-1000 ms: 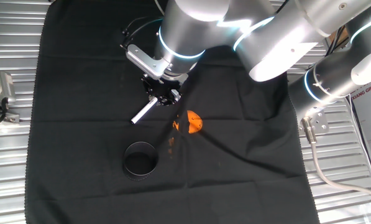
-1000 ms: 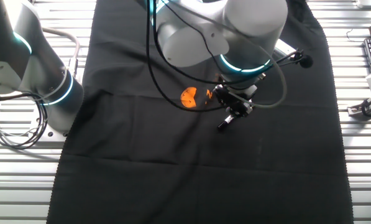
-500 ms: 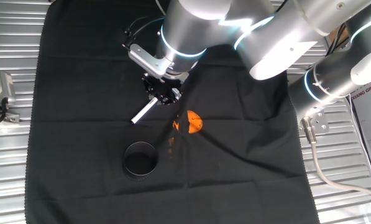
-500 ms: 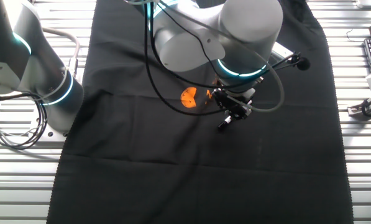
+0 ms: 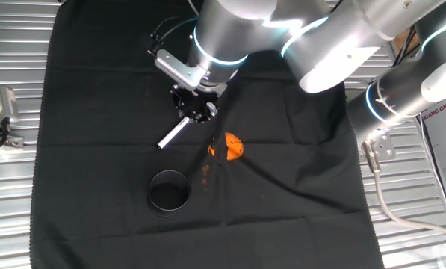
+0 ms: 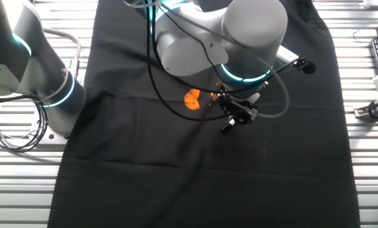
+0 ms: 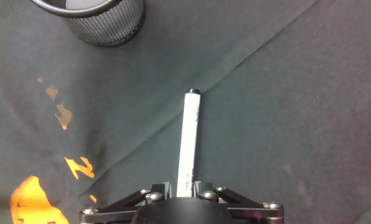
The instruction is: Put the pen into the pen holder
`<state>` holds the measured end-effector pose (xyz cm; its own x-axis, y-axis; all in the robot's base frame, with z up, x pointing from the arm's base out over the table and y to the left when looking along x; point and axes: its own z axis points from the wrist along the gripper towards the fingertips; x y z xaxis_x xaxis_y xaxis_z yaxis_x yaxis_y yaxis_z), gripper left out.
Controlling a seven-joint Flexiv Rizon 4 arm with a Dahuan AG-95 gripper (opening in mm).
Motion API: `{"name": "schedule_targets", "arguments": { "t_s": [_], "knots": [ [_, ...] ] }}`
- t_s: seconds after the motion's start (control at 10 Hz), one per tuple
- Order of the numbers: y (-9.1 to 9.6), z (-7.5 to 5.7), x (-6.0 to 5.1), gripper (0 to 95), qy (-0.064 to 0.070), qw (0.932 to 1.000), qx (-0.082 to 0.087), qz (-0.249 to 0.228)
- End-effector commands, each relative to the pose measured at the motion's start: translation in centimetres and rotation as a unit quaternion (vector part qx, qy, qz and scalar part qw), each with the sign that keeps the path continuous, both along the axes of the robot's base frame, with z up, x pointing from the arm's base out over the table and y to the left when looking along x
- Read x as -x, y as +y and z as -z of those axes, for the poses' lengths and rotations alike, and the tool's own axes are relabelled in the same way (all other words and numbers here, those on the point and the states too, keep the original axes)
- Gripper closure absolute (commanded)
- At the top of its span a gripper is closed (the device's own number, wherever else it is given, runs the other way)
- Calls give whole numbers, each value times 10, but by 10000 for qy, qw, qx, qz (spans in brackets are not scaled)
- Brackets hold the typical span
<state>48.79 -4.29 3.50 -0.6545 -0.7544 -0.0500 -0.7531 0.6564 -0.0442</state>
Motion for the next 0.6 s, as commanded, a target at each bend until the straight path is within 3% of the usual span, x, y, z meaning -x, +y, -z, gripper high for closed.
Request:
{"name": "schedule_targets", "arguments": {
  "t_s": [0.1,0.4,0.5,0.6],
  "knots": [
    [0,4,0,760,9,10000,-43,-24],
    [1,9,1,760,-18,10000,-65,-42],
    [1,11,1,570,-35,10000,-72,-49],
    [1,12,1,570,-36,10000,-70,-45]
  ]
}}
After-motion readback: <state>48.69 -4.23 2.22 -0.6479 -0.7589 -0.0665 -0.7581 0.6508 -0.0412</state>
